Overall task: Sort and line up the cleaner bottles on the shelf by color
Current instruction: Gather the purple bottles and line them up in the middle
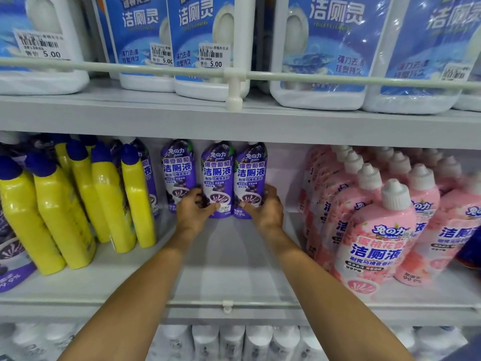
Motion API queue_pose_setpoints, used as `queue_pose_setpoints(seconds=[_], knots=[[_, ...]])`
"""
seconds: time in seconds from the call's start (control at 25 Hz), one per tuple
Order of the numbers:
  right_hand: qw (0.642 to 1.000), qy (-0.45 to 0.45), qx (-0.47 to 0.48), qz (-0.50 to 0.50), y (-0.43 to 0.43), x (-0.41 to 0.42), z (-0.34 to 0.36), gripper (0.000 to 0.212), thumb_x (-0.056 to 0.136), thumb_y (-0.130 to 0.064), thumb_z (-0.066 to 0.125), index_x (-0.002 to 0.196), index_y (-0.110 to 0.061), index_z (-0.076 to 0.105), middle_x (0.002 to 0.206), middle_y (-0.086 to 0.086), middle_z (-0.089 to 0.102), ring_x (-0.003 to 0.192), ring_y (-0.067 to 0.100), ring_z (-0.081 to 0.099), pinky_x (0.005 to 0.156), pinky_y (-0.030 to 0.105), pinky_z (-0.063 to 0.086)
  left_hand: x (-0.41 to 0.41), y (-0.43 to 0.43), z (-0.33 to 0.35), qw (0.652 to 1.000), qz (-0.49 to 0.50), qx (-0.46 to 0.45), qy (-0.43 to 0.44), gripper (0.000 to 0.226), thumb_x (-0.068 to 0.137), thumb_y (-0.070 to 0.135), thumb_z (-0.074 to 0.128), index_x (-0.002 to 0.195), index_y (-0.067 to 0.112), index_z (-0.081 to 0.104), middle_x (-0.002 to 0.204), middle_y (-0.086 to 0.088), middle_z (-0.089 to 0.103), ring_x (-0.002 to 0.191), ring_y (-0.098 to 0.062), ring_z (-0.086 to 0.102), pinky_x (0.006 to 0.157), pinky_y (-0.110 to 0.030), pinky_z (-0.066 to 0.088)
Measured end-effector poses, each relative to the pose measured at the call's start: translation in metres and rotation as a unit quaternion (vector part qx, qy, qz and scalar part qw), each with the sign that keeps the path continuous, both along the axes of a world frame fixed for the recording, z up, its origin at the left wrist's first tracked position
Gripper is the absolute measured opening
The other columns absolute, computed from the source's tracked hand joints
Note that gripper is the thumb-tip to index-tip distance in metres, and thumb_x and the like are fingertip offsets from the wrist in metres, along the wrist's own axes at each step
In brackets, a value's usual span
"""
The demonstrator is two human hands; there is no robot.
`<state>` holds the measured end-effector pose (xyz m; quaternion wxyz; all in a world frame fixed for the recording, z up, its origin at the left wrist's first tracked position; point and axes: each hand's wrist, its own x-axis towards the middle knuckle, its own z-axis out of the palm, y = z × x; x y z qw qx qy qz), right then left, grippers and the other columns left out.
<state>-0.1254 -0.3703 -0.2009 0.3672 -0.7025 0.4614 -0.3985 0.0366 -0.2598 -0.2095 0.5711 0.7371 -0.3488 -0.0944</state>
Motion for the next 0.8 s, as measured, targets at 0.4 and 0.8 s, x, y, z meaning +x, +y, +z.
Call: queue_pose_setpoints(seconds=[0.4,0.8], knots=[[0.991,-0.123,0.048,0.035,0.019,-0.015,0.005,0.056,0.073,-0.015,0.093,0.114,-0.026,0.057,0.109,-0.004,0.073,0.092,0.012,0.071,0.078,0.025,0.062,-0.007,0.013,0.010,0.996,-0.031,-0.048,0.066,0.056,0.078,0.009,0.090,0.126,0.007,0.062,0.113,-0.007,0.075,0.099,-0.024,0.075,0.088,-0.044,0.064],[0.938,-0.277,0.149,0.145,0.102,0.014,0.029,0.072,0.079,-0.004,0.086,0.140,-0.019,0.051,0.129,0.001,0.062,0.111,0.017,0.065,0.087,0.030,0.060,-0.022,0.132,0.047,0.975,-0.027,-0.179,0.127,0.067,0.076,0.002,0.088,0.135,0.014,0.060,0.127,-0.007,0.071,0.116,-0.019,0.071,0.090,-0.023,0.059]])
